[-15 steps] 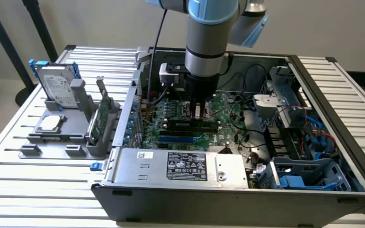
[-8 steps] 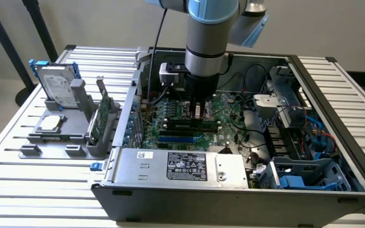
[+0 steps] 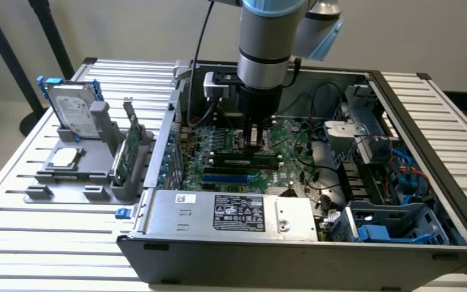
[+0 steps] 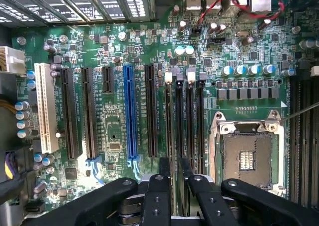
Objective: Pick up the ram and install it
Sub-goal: 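Insert the ram into the slot, then press down the ram until it locks into place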
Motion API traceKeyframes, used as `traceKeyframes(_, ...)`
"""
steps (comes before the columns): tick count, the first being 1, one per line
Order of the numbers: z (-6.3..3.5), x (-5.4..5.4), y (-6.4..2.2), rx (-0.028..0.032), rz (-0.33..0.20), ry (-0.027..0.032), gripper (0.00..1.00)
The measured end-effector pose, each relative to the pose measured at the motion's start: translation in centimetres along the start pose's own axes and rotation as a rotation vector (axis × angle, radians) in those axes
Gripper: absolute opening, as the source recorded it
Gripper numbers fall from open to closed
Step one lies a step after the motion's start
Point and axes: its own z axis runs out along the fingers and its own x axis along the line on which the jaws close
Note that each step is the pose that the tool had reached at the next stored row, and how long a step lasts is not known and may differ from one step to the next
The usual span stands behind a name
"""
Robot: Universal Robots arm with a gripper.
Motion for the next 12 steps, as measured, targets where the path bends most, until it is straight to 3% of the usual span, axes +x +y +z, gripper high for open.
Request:
traceKeyframes(4, -0.58, 0.0, 0.0, 0.0, 0.0, -0.0007, 0.2)
traceKeyframes(6, -0.58, 0.0, 0.0, 0.0001, 0.0, -0.0009, 0.11)
traceKeyframes(12, -0.59, 0.0, 0.0, 0.0, 0.0, -0.0006, 0.11)
